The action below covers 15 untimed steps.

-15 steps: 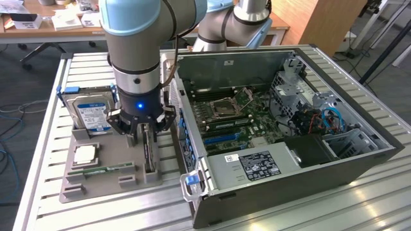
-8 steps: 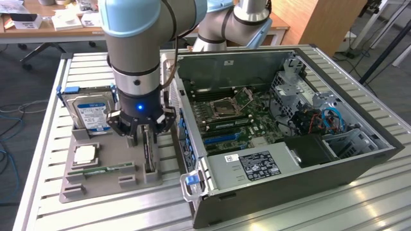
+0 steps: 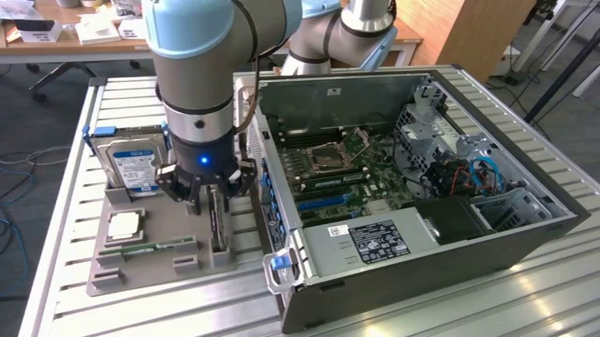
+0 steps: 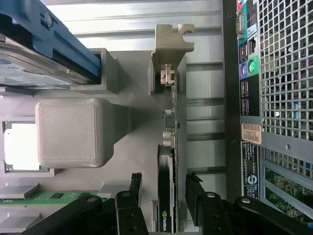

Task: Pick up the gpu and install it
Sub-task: 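Pick up the gpu and move the gpu toward the slot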

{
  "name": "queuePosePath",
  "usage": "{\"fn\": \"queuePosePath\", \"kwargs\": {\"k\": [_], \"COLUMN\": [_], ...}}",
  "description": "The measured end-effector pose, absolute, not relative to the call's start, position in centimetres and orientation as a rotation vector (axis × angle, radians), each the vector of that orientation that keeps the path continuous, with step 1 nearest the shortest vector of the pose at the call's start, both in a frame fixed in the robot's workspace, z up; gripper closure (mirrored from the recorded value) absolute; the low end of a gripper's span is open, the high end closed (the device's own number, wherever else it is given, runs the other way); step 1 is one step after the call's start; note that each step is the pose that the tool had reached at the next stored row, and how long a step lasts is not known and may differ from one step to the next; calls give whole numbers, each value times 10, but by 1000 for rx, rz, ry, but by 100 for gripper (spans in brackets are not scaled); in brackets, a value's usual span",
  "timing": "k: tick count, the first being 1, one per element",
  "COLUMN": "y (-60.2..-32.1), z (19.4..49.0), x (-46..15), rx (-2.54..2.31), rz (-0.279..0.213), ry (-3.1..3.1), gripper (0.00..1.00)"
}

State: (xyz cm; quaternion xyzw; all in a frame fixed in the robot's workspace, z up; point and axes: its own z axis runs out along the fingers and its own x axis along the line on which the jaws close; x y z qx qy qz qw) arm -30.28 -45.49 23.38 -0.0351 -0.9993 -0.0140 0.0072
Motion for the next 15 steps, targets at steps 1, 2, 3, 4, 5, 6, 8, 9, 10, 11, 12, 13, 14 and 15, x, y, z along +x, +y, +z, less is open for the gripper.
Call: {"fn": "queuePosePath", "kwargs": {"k": [1,2,3,4,5,6,8,9,10,11,12,13,14,15], "y": [-455,-455,-455,-455,-455,-455,-455,-455,-455,-455,-455,-455,-455,-455], "z": [232,231,231,231,231,231,231,231,231,231,231,231,231,231], "x": [-303,-303,-303,-303,-303,-303,-303,-303,-303,-303,-303,-303,-303,-303], "rx": [-110,-110,-110,-110,-110,-110,-110,-110,-110,-110,-110,-110,-110,-110], "rz": [-44,-44,-44,-44,-43,-43,-44,-44,-44,-44,-44,-44,-44,-44], "ry": [-3125,-3125,-3125,-3125,-3125,-3125,-3125,-3125,-3125,-3125,-3125,-3125,-3125,-3125], "gripper": [51,51,51,51,51,51,51,51,51,53,53,60,60,60]}}
